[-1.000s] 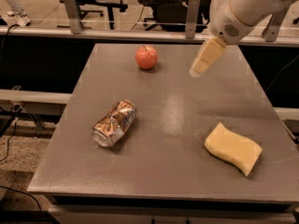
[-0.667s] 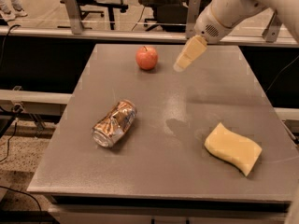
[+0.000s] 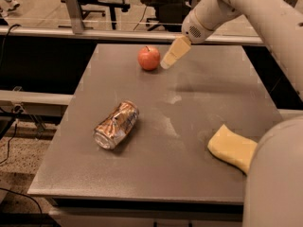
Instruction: Move apple near sponge
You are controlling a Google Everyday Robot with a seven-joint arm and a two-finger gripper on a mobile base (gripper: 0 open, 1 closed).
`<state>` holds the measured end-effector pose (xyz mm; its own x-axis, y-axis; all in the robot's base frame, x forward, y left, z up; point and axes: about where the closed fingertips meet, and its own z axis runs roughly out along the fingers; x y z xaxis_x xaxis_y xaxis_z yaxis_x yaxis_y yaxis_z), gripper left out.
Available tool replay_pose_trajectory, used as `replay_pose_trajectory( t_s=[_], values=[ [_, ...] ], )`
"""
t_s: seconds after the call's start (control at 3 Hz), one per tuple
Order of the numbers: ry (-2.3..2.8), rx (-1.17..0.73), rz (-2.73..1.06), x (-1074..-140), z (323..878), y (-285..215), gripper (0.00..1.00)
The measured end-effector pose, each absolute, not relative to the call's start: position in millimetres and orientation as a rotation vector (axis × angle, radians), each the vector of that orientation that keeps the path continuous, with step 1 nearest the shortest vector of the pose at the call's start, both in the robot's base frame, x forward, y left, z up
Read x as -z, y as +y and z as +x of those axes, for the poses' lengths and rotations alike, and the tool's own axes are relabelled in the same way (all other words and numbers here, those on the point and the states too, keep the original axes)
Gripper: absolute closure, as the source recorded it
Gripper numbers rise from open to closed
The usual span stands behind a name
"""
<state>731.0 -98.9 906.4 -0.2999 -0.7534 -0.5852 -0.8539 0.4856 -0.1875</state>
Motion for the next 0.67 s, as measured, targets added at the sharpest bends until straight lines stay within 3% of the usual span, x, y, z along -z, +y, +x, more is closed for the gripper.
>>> replay_pose_trajectory(
  t_s=[0.67],
  values=[
    [2.131, -0.280, -1.312, -884.2, 758.3, -67.6, 0.00]
  ],
)
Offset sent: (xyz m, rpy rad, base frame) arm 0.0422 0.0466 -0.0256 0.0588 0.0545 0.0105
